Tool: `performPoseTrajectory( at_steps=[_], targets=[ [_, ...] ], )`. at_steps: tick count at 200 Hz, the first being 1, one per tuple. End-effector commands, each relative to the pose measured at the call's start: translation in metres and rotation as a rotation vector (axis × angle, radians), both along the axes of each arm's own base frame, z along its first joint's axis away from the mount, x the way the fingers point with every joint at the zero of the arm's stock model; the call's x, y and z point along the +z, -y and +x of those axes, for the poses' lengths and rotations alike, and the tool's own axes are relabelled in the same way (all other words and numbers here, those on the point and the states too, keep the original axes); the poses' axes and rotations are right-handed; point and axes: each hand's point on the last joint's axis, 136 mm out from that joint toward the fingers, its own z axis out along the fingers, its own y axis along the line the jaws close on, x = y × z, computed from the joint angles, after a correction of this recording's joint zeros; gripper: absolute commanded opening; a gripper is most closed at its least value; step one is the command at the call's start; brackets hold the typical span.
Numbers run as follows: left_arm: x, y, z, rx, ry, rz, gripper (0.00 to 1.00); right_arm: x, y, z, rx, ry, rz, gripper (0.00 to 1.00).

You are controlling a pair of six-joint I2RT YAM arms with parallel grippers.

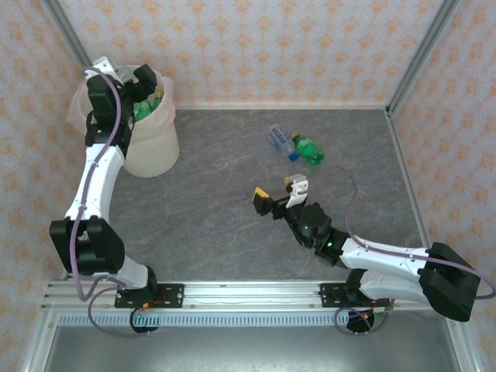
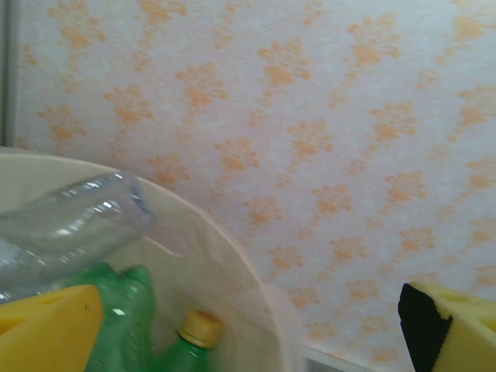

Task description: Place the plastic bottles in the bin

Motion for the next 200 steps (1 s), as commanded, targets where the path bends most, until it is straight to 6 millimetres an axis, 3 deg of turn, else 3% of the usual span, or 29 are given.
performPoseTrajectory(
  at_steps=[1, 21, 56, 88, 131, 178, 200],
  targets=[
    [0.021, 0.017, -0.031, 0.0, 0.061, -0.034, 0.99, 0.015, 0.022, 0.021, -0.127, -0.034, 0.06, 1.0],
    [0.018, 0.041, -0.053, -0.041, 0.086, -0.043, 0.99, 0.014, 0.037, 0.035, -0.189, -0.072, 0.069, 1.0],
    [-0.022, 0.08, -0.087, -0.123, 0.029, -0.09, 0.99, 0.001, 0.058, 0.062, -0.26, -0.167, 0.079, 1.0],
    [-0.052, 0.123, -0.121, -0.203, -0.002, -0.103, 0.99, -0.004, 0.061, 0.082, -0.243, -0.219, 0.078, 1.0],
    [-0.086, 0.18, -0.158, -0.326, -0.041, -0.108, 0.99, -0.033, 0.06, 0.12, -0.232, -0.346, 0.079, 0.9],
    [-0.124, 0.227, -0.183, -0.422, -0.104, -0.077, 0.99, -0.063, 0.06, 0.16, -0.248, -0.443, 0.044, 0.83],
    [-0.137, 0.238, -0.192, -0.445, -0.116, -0.07, 0.99, -0.075, 0.064, 0.176, -0.273, -0.471, 0.032, 0.83]
  ],
)
